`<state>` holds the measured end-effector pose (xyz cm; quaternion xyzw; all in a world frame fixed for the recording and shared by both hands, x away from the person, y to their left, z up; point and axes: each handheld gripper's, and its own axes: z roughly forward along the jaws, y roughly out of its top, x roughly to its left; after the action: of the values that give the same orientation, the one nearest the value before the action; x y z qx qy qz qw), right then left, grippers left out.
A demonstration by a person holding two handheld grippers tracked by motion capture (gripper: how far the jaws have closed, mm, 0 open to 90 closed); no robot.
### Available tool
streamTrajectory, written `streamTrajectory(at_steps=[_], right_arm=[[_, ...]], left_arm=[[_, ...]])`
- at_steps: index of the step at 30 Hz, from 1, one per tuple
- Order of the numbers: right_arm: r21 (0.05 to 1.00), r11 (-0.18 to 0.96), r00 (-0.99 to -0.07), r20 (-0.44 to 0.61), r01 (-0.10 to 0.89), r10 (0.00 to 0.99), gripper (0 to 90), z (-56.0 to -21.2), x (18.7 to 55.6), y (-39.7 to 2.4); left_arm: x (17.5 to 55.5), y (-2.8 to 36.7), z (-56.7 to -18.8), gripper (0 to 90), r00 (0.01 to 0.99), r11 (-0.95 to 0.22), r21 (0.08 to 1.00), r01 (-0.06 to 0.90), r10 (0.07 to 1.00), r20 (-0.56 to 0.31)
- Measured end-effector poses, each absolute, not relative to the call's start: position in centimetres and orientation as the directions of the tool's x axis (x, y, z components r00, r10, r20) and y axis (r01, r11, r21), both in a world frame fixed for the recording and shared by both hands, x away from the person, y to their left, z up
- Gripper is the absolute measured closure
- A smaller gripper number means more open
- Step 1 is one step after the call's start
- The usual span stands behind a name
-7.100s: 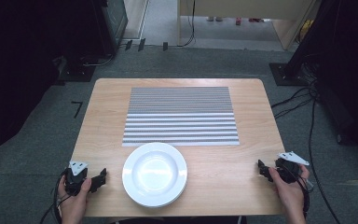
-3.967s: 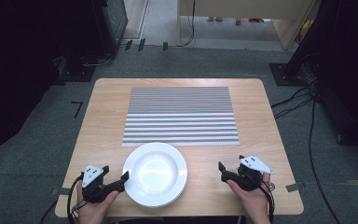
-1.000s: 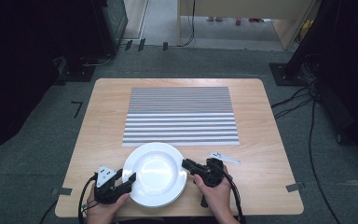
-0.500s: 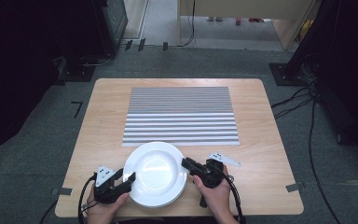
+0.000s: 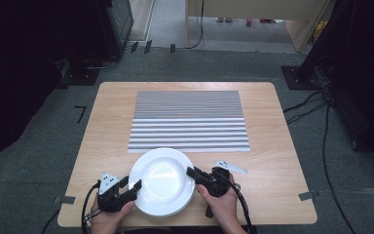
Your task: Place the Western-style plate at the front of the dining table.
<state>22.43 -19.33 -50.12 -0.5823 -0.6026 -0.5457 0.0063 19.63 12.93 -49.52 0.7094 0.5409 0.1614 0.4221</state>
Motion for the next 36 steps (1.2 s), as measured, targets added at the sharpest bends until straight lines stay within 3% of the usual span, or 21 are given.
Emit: streamTrajectory(at_steps=[18, 26, 28, 36], right_arm=[[0.741, -0.259, -0.436, 0.6, 0.62, 0.671, 76.3, -50.31, 22.36, -19.19], [0.745, -0.265, -0.439, 0.599, 0.612, 0.67, 76.3, -50.57, 22.33, -19.02], [0.745, -0.266, -0.44, 0.6, 0.612, 0.668, 76.4, -50.6, 22.31, -19.02], [0.746, -0.283, -0.434, 0.604, 0.603, 0.668, 76.8, -50.49, 22.13, -18.91]], left_arm=[[19.45, 13.15, -49.28, 50.6, 0.358, -0.037, 0.791, 0.611, 0.904, -0.234], [19.29, 13.51, -49.15, 52.7, 0.35, 0.007, 0.799, 0.601, 0.897, -0.271], [19.31, 13.82, -49.1, 52.9, 0.341, 0.05, 0.788, 0.613, 0.884, -0.321], [19.06, 13.9, -48.9, 60.8, 0.322, 0.063, 0.801, 0.595, 0.894, -0.31]])
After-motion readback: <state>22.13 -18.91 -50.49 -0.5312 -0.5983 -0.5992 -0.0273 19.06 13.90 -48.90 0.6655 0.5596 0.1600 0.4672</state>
